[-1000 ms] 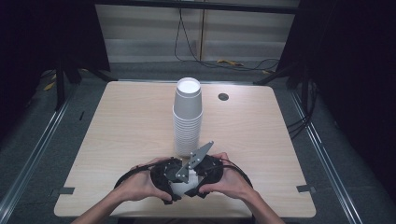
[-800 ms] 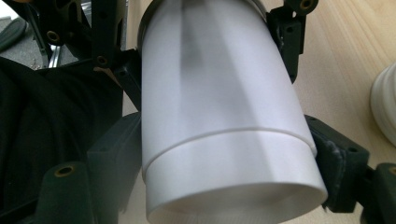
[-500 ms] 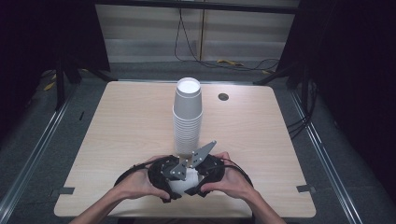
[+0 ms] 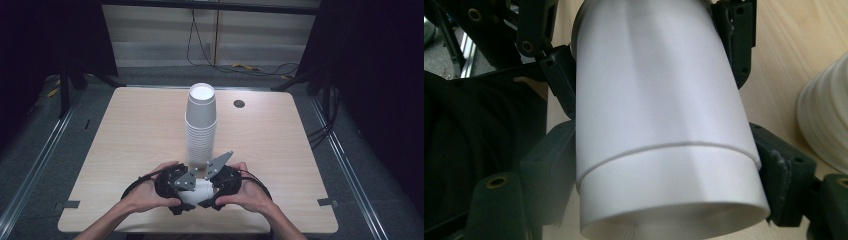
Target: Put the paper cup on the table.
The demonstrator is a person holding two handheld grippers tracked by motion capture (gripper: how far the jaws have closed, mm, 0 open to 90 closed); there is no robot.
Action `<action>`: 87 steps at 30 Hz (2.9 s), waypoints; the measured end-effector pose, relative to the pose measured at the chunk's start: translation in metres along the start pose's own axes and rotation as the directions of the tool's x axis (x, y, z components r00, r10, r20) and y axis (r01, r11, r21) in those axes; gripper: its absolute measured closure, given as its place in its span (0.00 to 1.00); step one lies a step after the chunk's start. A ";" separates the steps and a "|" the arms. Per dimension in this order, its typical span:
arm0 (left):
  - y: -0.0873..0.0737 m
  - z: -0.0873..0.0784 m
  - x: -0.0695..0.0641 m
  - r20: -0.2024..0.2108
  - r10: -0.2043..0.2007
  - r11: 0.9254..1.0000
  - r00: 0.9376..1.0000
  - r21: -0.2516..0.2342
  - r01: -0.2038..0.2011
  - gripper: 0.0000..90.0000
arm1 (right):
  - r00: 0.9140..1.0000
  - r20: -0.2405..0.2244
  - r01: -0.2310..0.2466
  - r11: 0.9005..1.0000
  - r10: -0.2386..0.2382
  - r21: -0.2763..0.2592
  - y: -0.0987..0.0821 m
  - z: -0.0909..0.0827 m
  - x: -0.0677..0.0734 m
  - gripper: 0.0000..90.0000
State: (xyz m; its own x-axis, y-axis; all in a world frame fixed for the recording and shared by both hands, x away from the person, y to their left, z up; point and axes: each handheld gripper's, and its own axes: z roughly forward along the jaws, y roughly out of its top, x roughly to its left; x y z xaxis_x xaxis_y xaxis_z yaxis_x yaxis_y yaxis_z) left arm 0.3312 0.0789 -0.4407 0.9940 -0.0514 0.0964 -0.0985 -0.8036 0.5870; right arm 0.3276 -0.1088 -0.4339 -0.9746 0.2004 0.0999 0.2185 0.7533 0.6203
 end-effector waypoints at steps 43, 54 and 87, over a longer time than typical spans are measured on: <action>-0.013 -0.041 0.012 -0.022 -0.137 0.923 0.990 -0.365 0.119 0.17 | 0.998 0.037 -0.048 0.998 0.049 -0.035 -0.015 -0.014 -0.010 0.25; -0.026 -0.051 0.018 0.001 -0.236 0.850 0.972 -0.485 0.207 0.17 | 0.995 0.050 -0.084 0.989 0.090 -0.120 -0.029 -0.022 -0.016 0.24; -0.037 -0.055 0.023 0.050 -0.308 0.727 0.950 -0.632 0.269 0.17 | 0.981 -0.114 -0.190 0.861 0.154 -0.472 -0.051 -0.025 -0.027 0.24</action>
State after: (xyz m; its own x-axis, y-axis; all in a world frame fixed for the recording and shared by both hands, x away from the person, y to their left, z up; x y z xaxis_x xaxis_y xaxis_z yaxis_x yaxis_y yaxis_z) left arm 0.3549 0.1399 -0.4164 0.9771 0.1687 -0.1297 0.1660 -0.2236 0.9604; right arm 0.3419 -0.1685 -0.4489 -0.9284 0.2417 0.2823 0.3502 0.3151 0.8821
